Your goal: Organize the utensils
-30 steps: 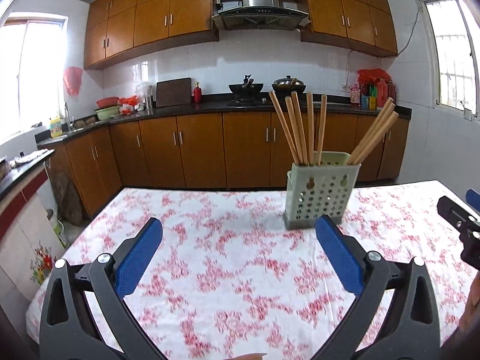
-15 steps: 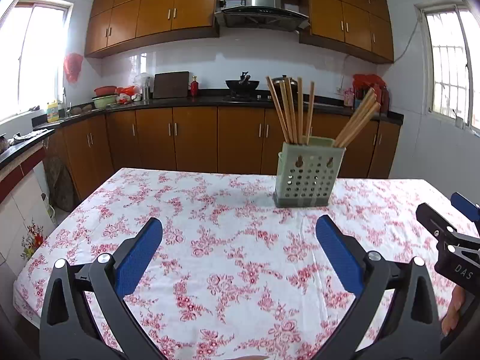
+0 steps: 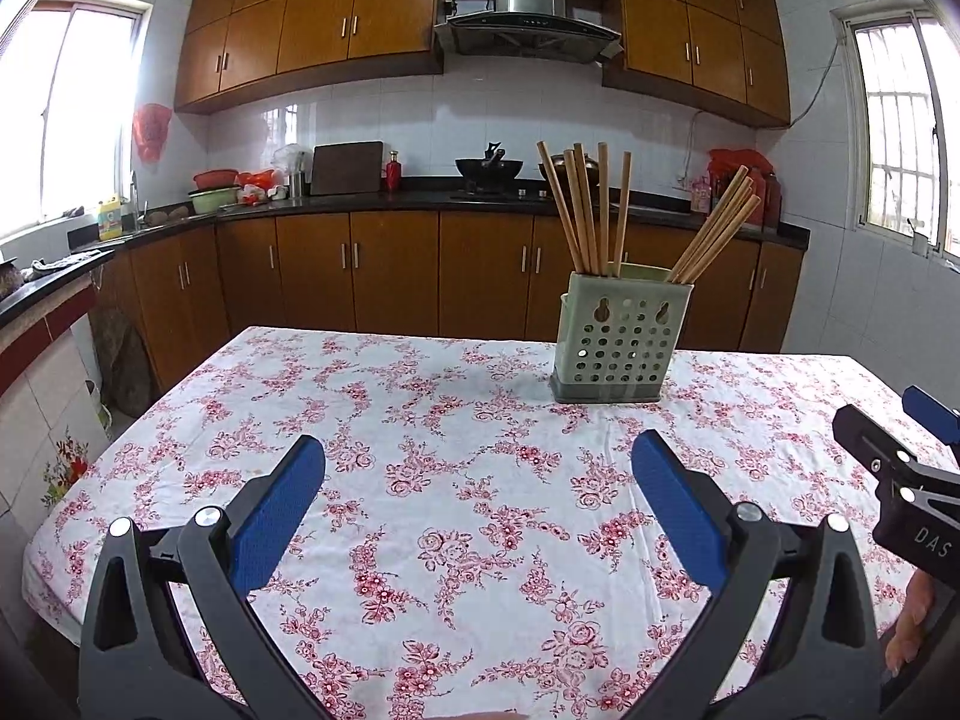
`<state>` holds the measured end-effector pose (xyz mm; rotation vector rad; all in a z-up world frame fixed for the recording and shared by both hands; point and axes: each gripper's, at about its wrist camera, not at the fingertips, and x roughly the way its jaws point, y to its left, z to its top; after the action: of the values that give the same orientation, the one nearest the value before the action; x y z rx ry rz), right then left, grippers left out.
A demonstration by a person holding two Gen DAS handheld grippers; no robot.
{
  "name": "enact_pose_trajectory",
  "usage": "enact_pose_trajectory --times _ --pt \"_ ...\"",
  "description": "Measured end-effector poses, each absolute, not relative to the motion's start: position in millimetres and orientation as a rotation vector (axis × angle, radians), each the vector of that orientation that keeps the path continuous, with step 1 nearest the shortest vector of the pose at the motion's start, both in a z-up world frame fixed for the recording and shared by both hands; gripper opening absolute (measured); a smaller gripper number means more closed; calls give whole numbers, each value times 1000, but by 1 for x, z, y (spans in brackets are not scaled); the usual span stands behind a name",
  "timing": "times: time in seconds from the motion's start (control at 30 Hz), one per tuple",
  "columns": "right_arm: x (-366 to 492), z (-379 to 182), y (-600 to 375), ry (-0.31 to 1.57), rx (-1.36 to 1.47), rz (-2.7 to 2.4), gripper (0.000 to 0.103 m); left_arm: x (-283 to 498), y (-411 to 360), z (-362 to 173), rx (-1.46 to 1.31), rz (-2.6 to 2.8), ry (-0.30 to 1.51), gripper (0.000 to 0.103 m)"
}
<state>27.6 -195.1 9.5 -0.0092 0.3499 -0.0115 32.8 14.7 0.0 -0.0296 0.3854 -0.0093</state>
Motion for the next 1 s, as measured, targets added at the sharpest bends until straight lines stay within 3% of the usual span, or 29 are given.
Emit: enact_pose_trajectory --times 1.0 --pt "30 4 -198 364 11 -28 99 34 9 -3 -33 -25 408 101"
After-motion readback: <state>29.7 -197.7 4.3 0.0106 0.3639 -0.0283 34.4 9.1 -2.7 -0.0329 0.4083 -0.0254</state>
